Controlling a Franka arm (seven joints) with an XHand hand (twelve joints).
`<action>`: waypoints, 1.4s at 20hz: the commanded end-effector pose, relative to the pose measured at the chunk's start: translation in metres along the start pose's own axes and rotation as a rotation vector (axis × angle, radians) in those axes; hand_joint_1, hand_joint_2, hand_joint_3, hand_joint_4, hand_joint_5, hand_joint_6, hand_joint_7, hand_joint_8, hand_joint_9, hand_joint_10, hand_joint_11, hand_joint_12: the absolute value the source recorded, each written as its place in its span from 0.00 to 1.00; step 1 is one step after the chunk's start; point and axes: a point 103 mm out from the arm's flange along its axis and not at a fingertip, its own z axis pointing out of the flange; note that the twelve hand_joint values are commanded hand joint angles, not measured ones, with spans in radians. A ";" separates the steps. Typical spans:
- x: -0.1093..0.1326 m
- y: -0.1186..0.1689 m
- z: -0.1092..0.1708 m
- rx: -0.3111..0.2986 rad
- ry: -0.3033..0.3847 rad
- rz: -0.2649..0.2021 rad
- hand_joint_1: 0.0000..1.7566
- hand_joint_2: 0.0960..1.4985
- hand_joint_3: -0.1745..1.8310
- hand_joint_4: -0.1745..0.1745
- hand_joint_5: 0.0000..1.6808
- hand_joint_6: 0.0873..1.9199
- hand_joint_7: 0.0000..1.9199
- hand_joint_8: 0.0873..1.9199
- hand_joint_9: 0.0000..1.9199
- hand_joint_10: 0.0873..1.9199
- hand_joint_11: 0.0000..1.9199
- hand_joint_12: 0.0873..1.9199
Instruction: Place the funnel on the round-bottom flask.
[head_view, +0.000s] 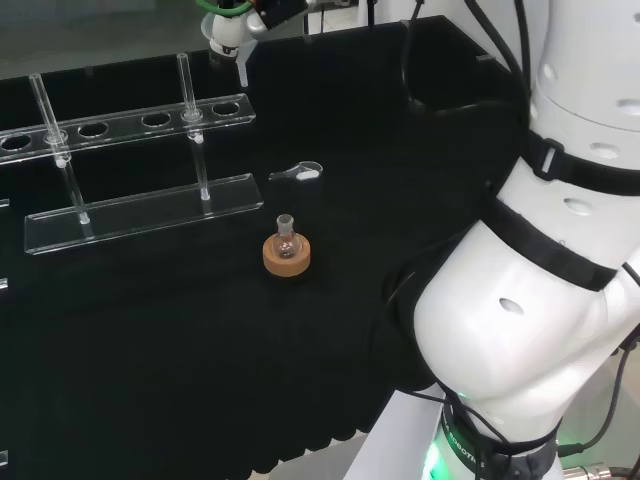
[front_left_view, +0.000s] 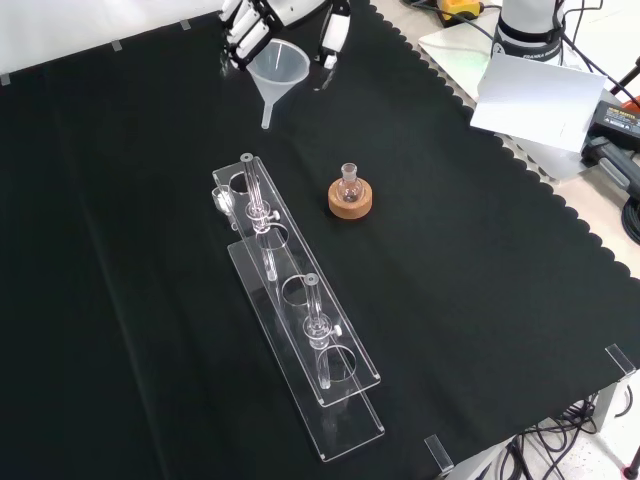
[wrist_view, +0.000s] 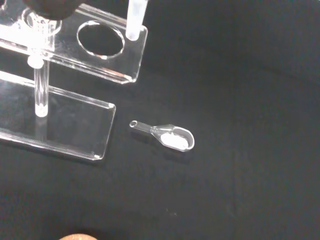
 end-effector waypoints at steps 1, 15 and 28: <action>-0.008 -0.040 0.018 0.029 0.027 0.056 0.45 0.64 0.00 0.32 0.32 0.00 0.28 0.34 0.43 0.25 0.25 0.66; -0.007 -0.079 0.074 0.093 0.062 0.093 0.45 0.65 0.00 0.32 0.32 0.00 0.28 0.34 0.43 0.25 0.25 0.66; 0.009 -0.077 0.129 0.170 0.078 0.099 0.45 0.65 0.00 0.32 0.32 0.00 0.28 0.34 0.43 0.25 0.25 0.66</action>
